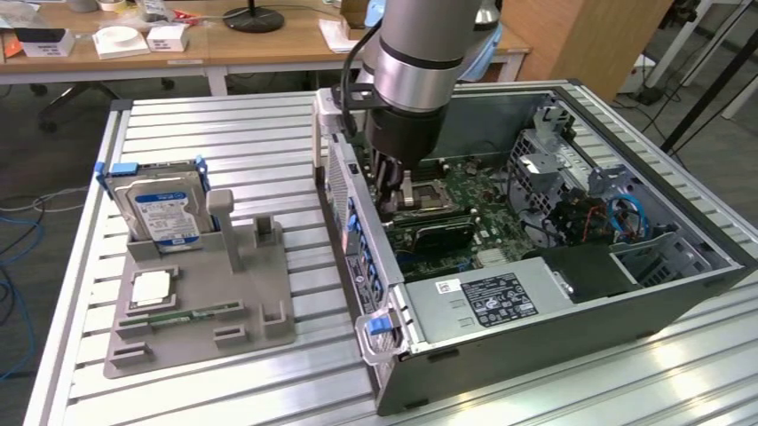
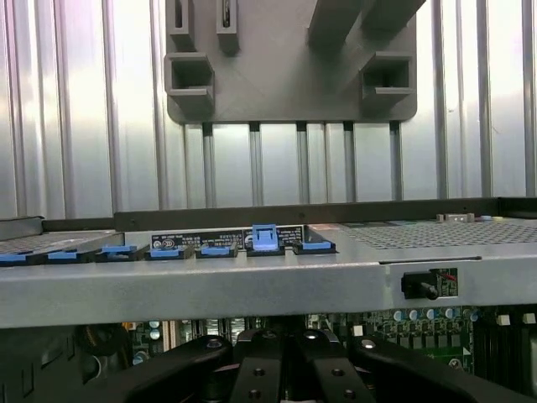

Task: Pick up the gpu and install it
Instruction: 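Press down on the gpu until it lock into place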

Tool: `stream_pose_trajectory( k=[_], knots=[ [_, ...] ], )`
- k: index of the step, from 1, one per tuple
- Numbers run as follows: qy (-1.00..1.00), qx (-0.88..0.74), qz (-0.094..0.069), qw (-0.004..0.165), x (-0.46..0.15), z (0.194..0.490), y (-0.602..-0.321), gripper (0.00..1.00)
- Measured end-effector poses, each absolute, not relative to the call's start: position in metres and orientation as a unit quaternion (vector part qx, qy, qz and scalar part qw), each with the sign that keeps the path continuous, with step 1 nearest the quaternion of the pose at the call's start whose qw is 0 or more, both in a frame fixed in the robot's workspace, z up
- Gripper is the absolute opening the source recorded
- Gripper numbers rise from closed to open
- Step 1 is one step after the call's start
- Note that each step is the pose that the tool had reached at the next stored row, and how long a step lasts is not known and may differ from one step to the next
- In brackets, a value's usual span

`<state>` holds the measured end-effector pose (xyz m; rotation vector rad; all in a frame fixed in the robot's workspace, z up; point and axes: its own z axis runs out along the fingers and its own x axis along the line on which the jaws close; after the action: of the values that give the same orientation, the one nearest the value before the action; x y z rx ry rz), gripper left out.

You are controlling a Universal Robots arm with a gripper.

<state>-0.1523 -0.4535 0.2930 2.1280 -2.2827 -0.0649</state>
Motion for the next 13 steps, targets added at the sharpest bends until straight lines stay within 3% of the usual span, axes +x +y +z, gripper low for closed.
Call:
stream_pose_trajectory(
  k=[13],
  knots=[
    [-0.731,0.682,-0.021,0.01,-0.154,0.2946,-0.4556,0.11]
  ],
)
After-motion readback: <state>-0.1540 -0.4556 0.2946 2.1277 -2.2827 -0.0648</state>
